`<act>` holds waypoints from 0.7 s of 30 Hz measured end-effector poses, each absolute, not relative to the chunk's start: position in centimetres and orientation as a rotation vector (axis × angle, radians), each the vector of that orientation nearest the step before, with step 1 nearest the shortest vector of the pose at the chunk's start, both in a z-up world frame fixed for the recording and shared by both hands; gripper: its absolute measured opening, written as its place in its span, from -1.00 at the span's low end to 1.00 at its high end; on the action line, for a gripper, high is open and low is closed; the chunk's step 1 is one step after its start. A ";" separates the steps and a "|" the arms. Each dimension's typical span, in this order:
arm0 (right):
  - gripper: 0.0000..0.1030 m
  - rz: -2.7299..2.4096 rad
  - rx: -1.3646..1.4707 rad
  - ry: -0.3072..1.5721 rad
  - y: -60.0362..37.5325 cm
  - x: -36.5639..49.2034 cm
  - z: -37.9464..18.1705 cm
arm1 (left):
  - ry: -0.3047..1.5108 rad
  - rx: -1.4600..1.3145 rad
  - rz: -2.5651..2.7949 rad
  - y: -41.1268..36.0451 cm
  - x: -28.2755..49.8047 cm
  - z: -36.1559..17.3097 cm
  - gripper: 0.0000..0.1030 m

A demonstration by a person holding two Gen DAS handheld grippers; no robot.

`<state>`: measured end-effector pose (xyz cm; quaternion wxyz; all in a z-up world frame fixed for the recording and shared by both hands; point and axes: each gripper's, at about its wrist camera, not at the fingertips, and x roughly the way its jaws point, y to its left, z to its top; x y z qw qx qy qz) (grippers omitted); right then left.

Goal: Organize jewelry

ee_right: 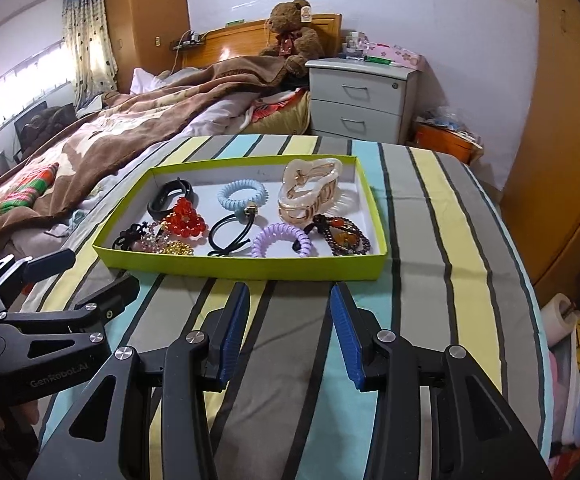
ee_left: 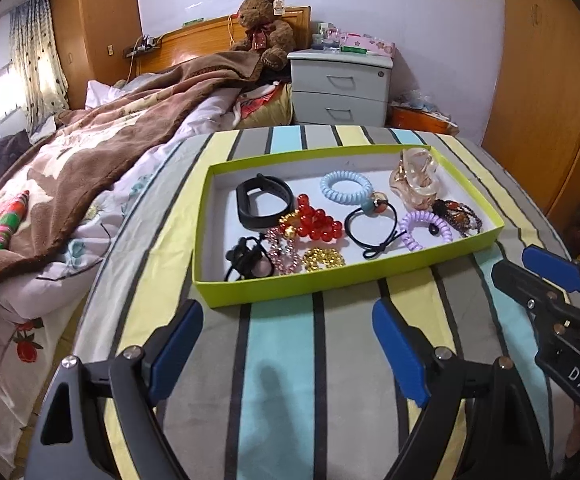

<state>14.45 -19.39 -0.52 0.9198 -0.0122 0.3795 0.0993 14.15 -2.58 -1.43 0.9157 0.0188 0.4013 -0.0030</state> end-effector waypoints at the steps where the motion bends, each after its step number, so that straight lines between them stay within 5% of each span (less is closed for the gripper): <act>1: -0.16 0.199 -0.023 0.781 -19.5 14.4 -0.5 | 0.829 0.032 -0.008 -2.5 14.1 -1.5 0.71; 21: -0.16 0.198 -0.019 0.784 -19.6 13.8 -0.6 | 0.825 0.012 -0.012 -2.7 13.5 -1.2 0.71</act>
